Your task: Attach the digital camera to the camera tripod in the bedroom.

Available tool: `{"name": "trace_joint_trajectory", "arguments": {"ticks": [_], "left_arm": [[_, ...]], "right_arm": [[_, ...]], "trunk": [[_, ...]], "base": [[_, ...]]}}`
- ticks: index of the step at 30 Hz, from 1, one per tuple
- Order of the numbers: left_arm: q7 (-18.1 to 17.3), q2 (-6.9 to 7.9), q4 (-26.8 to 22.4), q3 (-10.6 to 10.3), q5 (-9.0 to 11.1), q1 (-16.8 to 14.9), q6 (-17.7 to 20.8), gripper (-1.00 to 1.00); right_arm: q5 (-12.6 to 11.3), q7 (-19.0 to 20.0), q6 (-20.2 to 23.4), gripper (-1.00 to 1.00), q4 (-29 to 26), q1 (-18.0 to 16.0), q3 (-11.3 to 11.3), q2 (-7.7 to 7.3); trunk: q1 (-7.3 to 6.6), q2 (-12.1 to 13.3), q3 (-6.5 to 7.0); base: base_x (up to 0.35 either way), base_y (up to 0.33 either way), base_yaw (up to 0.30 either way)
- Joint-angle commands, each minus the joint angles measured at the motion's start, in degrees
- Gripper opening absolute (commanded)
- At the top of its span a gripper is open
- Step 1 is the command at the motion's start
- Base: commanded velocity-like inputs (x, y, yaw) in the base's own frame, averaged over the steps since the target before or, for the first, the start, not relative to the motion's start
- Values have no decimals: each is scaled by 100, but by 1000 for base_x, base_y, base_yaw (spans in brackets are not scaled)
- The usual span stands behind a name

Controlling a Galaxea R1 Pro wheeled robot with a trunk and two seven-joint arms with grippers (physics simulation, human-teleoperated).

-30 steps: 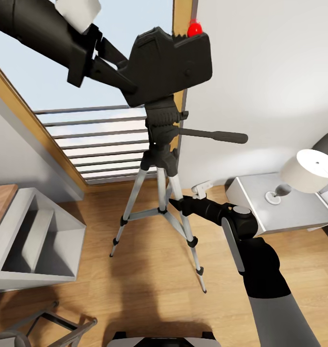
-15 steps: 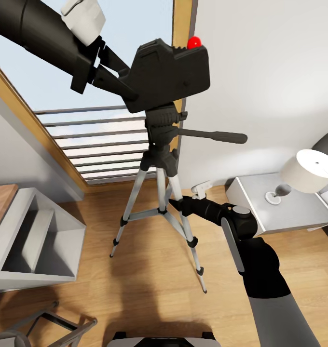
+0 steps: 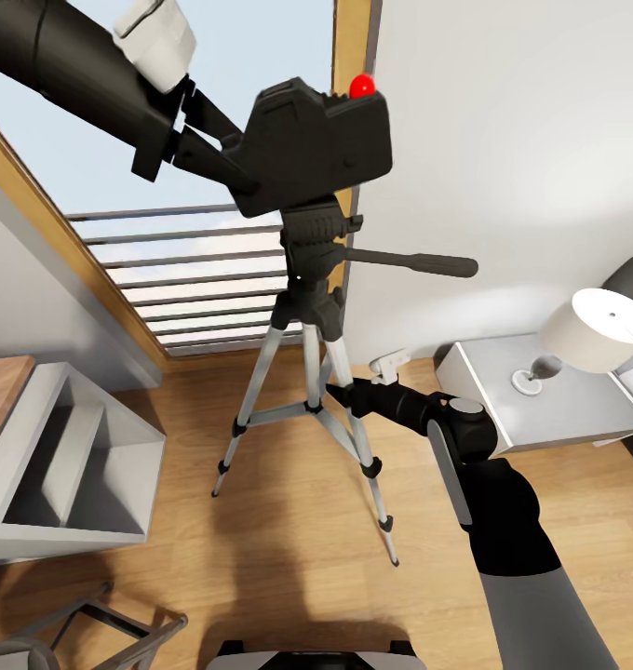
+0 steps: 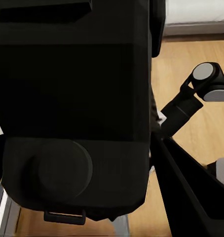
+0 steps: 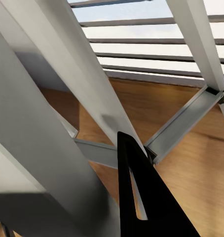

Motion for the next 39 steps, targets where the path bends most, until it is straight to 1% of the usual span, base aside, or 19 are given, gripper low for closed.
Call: {"name": "trace_joint_trajectory", "arguments": {"ticks": [1, 4, 5, 7, 10, 12, 19, 24, 34, 39], "left_arm": [[-10, 9, 7, -103, -125, -8, 46, -100], [-8, 1, 14, -89, -275, -8, 46, -100], [-7, -7, 21, -79, -386, -8, 46, -100], [-7, -19, 30, -71, -486, -8, 46, -100], [-6, -43, 58, -59, -617, -8, 46, -100], [-3, -53, 71, -55, -652, -8, 46, -100], [56, -67, 100, -50, -709, -8, 46, -100], [138, -66, 98, -45, -713, -8, 46, -100], [160, -87, 98, -25, -714, -8, 46, -100], [161, -134, 98, -12, -709, -8, 46, -100]], "right_arm": [[335, -207, 12, -100, 154, -5, -9, 0], [335, -208, 12, -100, 155, -5, -9, 0], [335, -208, 12, -100, 156, -5, -9, 0], [335, -208, 12, -100, 156, -5, -9, 0], [335, -208, 12, -100, 157, -5, -9, 0], [335, -208, 12, -100, 157, -5, -9, 0], [335, -208, 12, -100, 157, -5, -3, 0], [335, -208, 12, -100, 157, -5, -1, 0], [335, -208, 12, -100, 157, -5, -1, 0], [335, -208, 12, -100, 157, -5, 0, 0]], "trunk": [[6, -5, -10], [6, -5, -10], [6, -5, -10], [6, -5, -10], [6, -5, -10], [6, -5, -10], [6, -5, -10], [6, -5, -10], [6, -5, -10], [6, -5, -10]], "base": [[0, 0, 0], [0, 0, 0], [0, 0, 0], [0, 0, 0], [0, 0, 0], [0, 0, 0], [0, 0, 0], [0, 0, 0], [0, 0, 0], [0, 0, 0]]}}
